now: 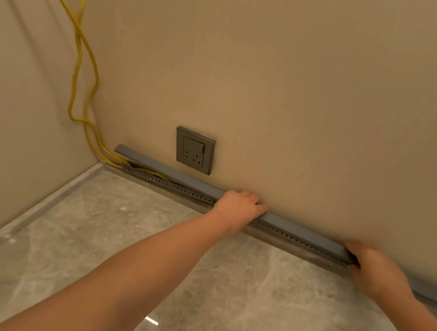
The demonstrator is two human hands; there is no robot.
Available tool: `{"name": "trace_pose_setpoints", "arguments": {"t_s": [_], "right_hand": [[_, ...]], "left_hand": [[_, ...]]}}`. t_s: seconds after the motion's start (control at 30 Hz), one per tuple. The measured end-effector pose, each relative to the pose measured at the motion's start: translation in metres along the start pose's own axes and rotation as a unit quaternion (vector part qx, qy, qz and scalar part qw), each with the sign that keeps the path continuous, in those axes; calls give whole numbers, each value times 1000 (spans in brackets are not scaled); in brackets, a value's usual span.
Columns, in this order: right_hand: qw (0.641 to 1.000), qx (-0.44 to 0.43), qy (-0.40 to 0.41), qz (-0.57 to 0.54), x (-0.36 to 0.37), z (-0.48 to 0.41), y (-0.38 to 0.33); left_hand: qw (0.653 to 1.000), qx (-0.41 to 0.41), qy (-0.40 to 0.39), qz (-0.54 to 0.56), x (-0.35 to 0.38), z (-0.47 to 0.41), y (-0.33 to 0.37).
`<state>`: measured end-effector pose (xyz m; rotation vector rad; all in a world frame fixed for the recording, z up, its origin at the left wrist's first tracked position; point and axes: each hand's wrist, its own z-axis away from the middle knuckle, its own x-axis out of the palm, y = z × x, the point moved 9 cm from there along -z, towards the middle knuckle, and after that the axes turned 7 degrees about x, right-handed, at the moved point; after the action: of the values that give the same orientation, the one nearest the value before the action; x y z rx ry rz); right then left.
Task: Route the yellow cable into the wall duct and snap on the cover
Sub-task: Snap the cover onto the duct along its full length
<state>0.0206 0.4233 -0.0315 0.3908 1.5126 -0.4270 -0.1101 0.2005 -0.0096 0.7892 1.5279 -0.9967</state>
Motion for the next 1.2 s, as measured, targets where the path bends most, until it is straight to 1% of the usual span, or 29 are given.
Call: {"name": "trace_pose_setpoints", "arguments": {"t_s": [0.07,0.3,0.47,0.6,0.73,0.83,0.97,1.1,1.2], "right_hand": [[1000,-15,16,-2,4,0,-4],[999,-27,2,39,14,-3,-15],[998,-29,-2,50,16,-1,-17],[998,-27,2,49,15,0,-24],[998,-33,-4,58,14,2,-48],[998,-31,26,46,7,9,-62],[996,-25,74,48,-4,19,-55],[997,-6,70,34,-8,22,-48],[997,-19,69,36,-9,19,-57]], "left_hand": [[1000,3,-3,3,5,3,-1],[999,-8,4,37,17,7,-12],[998,-35,10,57,22,10,-22],[999,-34,10,40,23,11,-25],[998,-51,4,29,27,21,-44],[999,-47,23,13,25,26,-51],[997,-35,59,-25,22,30,-50],[995,-23,86,-35,19,30,-46],[997,-34,70,-25,20,31,-52]]}}
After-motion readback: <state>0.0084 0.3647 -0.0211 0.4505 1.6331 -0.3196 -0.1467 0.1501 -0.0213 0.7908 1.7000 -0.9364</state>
